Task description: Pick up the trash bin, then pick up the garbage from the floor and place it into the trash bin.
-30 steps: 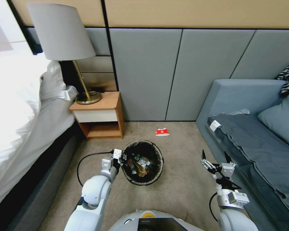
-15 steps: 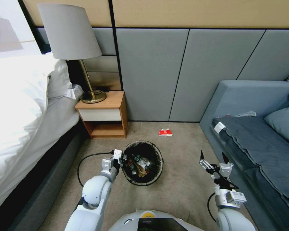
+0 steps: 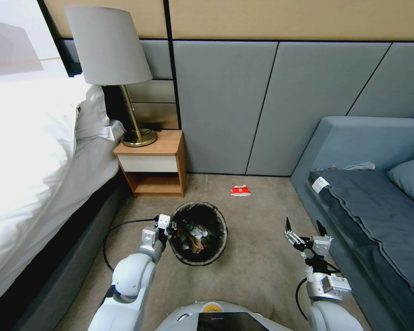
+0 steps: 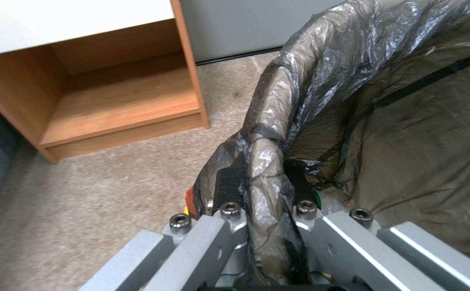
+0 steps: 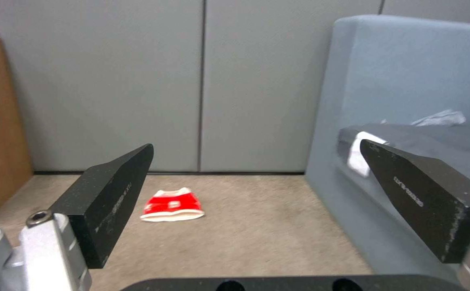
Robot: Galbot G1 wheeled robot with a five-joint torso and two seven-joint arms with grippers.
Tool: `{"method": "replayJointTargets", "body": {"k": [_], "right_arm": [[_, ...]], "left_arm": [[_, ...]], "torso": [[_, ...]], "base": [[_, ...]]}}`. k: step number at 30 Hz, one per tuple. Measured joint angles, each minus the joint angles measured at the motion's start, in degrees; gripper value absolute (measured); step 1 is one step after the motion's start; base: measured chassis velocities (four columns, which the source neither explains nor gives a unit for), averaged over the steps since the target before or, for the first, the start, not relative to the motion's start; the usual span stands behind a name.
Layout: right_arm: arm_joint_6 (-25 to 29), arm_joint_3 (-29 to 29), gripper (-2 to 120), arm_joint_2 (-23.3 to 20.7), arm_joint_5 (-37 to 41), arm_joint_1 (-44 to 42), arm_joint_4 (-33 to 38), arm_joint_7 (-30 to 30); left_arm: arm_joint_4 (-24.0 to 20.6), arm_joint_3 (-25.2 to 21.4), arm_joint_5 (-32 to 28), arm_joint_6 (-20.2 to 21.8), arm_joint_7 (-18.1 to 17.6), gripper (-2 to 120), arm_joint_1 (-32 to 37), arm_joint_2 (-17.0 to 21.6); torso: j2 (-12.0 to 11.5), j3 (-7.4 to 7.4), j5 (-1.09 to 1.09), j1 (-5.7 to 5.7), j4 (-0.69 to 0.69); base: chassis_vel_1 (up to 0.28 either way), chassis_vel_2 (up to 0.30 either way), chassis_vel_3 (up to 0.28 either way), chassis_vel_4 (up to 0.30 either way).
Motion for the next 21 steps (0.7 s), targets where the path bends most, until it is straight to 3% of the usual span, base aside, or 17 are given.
{"method": "replayJointTargets", "body": {"k": [21], "right_arm": [[-0.12, -2.53, 100, 0.14, -1.28, -0.29, -0.37, 0.55]], "left_arm": [[-1.7, -2.95, 2.39, -1.14, 0.87, 1, 0.98, -0.45]], "torso": [[0.0, 0.0, 0.01, 0.0, 0.0]], "base": [[0.0, 0.0, 0.0, 0.0]]}}
